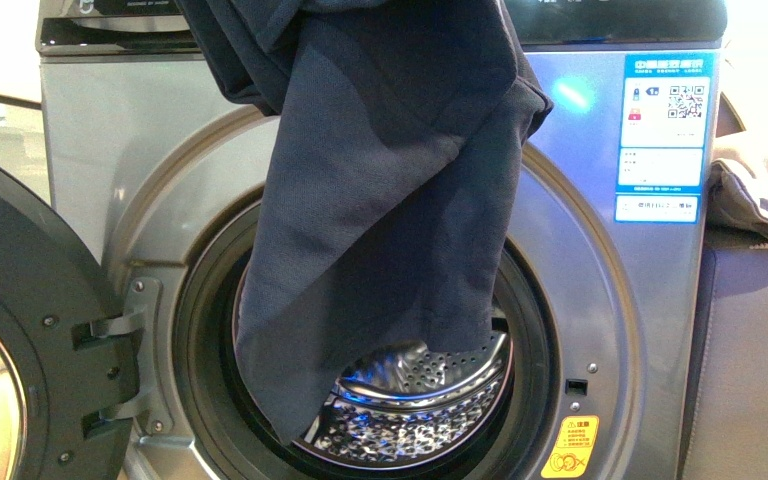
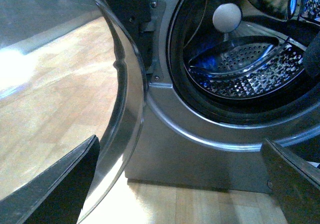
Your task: Put clothes into washing machine
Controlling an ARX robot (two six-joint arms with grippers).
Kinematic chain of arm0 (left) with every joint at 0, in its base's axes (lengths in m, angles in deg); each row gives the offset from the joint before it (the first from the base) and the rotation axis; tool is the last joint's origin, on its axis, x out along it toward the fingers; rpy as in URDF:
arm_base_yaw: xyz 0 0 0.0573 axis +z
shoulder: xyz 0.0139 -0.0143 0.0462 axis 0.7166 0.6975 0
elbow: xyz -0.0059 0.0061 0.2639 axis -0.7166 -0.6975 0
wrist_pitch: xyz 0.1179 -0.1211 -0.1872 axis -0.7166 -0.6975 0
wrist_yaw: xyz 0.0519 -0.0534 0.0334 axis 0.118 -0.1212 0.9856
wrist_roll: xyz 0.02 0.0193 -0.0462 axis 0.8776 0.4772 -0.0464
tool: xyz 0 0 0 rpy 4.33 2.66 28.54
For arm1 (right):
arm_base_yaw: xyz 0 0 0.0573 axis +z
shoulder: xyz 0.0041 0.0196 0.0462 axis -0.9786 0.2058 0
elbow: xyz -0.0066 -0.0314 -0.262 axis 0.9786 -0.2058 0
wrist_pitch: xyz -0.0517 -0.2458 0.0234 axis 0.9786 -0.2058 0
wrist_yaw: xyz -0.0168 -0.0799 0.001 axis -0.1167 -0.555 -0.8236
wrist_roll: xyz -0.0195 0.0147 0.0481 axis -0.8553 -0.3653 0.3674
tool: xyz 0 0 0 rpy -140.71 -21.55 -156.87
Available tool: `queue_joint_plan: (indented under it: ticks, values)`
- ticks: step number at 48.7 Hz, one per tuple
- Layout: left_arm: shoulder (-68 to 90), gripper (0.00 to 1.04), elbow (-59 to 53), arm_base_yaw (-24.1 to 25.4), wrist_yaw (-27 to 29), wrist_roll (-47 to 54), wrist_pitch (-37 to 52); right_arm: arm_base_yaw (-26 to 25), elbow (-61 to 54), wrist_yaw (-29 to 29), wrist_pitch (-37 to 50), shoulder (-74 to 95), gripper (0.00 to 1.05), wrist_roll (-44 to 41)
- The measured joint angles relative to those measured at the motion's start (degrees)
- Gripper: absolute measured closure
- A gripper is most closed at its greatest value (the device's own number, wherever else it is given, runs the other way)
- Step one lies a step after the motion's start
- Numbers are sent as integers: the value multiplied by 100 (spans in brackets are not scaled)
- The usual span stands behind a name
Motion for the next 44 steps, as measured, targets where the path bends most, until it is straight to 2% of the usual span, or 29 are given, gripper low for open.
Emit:
queue_joint_plan:
  ticks: [20, 21, 23, 28, 44]
  values:
    - [0, 6, 0, 0, 0, 0, 0, 0, 0, 0, 0, 0, 98, 0]
    - [0, 6, -2, 17, -70, -15, 11, 0, 0, 0, 0, 0, 98, 0]
    - [39, 6, -9, 275, -855, -323, 323, 0, 0, 0, 0, 0, 98, 0]
    - [127, 6, 2, 597, -1902, -815, 680, 0, -2, 0, 0, 0, 98, 0]
    - [918, 6, 702, 1029, -2763, -1141, 1266, 0, -9, 0, 4, -2, 98, 0]
